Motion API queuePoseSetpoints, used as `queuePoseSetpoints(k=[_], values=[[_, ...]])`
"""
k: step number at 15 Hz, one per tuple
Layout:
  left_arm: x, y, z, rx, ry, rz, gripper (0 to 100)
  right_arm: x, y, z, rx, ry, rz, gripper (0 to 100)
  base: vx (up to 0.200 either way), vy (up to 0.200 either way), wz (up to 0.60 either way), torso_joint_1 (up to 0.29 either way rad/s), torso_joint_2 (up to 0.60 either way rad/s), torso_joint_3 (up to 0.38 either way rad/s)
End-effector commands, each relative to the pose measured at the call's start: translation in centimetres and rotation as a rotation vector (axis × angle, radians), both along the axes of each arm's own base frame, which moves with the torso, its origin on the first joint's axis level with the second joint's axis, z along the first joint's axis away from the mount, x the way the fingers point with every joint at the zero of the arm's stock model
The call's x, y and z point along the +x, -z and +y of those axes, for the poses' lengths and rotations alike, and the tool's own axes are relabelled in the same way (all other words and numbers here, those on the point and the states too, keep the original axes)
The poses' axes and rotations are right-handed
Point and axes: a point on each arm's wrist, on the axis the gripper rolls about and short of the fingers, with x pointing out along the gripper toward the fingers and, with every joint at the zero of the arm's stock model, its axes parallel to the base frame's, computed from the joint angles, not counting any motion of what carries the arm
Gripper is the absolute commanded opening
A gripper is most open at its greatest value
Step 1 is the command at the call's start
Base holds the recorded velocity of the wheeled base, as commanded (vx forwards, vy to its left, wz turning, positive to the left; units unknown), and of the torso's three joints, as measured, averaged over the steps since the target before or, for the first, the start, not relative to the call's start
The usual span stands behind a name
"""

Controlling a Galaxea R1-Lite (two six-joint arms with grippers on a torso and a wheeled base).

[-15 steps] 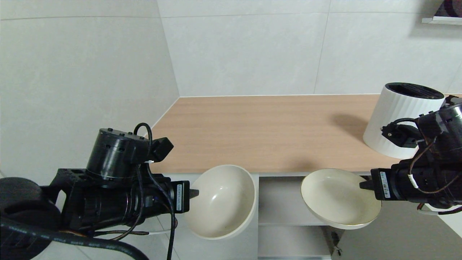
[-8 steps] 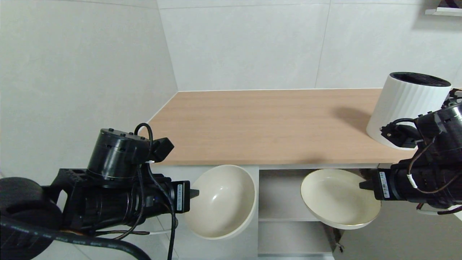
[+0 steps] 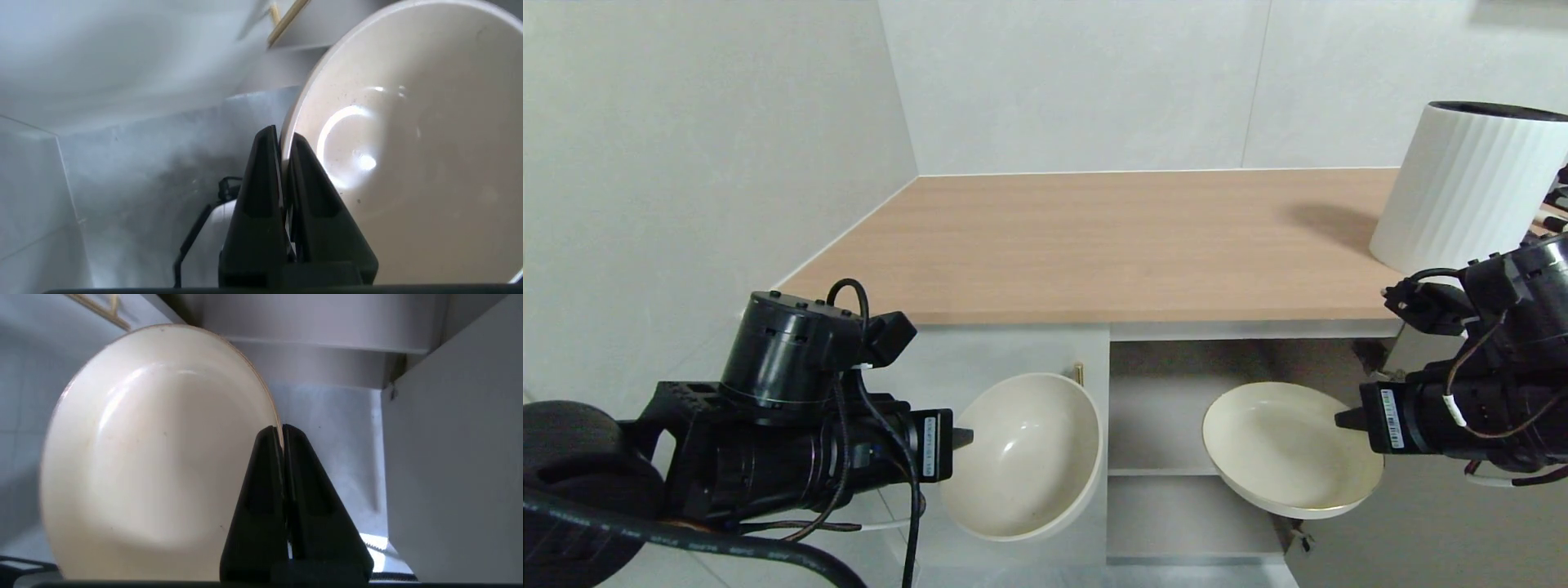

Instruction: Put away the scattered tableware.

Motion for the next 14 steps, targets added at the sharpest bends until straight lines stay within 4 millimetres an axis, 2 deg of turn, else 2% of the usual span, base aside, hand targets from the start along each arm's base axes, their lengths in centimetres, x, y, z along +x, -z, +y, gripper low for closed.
queuePoseSetpoints(k=[1, 9, 14], values=[[0.03, 0.04, -0.02, -0.001, 0.001, 0.001, 0, 0.03, 0.12, 0.03, 0.002, -0.001, -0.001, 0, 0.0, 0.0, 0.0, -0.163, 0.46, 0.295], [0.1, 0.2, -0.1, 0.003, 0.001, 0.006, 0, 0.2, 0.6, 0.07, -0.009, -0.013, -0.019, 0, 0.0, 0.0, 0.0, -0.124, 0.44, 0.314], [0.15, 0.22, -0.09, 0.003, 0.0, 0.006, 0, 0.58, 0.83, 0.24, -0.013, -0.014, -0.012, 0, 0.0, 0.0, 0.0, -0.015, 0.08, 0.055]])
